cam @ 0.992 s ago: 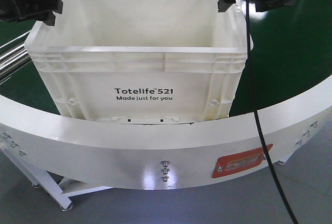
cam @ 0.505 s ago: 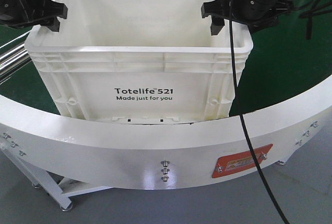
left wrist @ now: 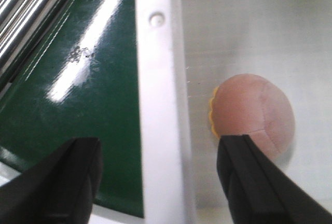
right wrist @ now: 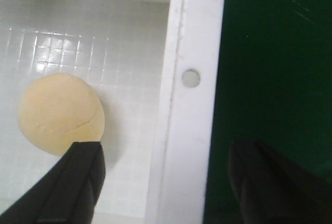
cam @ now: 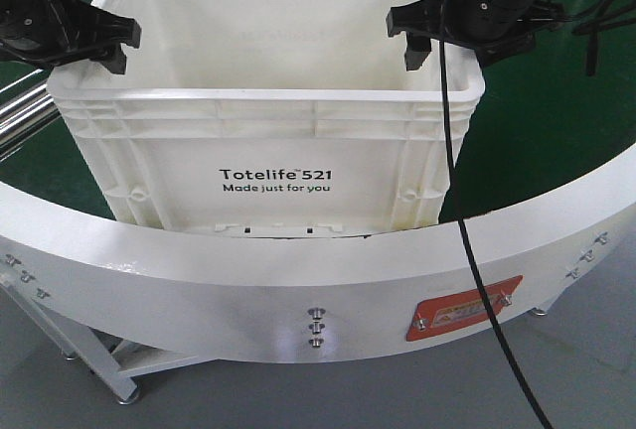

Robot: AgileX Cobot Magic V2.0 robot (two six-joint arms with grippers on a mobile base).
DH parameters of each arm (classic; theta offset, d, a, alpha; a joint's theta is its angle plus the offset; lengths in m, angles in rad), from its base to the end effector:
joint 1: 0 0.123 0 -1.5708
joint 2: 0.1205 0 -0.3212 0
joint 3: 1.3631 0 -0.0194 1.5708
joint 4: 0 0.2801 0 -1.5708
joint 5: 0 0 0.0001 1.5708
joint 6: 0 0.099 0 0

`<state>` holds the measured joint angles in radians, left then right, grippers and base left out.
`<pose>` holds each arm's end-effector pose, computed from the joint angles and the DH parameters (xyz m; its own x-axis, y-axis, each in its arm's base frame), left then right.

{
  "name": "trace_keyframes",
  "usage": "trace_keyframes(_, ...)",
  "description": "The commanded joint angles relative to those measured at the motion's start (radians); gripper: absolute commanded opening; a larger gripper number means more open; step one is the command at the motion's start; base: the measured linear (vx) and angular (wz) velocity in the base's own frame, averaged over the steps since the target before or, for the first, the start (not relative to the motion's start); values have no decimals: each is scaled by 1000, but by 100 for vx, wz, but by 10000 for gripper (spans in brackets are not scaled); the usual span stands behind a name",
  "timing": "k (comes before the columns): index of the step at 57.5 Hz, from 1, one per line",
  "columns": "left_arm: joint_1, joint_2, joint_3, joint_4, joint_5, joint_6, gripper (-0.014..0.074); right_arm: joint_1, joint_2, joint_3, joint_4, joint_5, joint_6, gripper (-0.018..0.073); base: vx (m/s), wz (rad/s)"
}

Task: Place moving items into box and shelve
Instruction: 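Position both grippers over opposite side walls of the tote, then lower both grippers and close them on the tote's side rims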

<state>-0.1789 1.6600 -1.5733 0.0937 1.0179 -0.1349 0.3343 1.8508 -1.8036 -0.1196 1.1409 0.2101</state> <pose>0.3939 -0.0632 0.3728 -0.8447 0.0662 -0.5311 0.0641 0.9977 0.0223 0.4277 0.1372 0.3617 -0.8749 -0.1362 -0.4648 -0.1419 0.9896 -0.0228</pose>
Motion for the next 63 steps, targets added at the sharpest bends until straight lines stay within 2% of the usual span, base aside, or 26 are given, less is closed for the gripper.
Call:
trace_keyframes(1, 4, -45, -33, -35, -73, 30, 574, -5, -51, -33, -15, -29, 4, 536, 0, 0)
trace_keyframes(16, 4, -45, -33, -39, -132, 31, 574, -5, -51, -33, -21, -46, 4, 526, 0, 0)
trace_keyframes(39, 4, -13, -33, -39, -218, 26, 574, -5, -22, -33, -34, -86, 5, 447, 0, 0)
trace_keyframes(63, 4, -10, -33, -16, -225, 25, 571, -5, -22, -33, -59, -116, 12, 367, 0, 0)
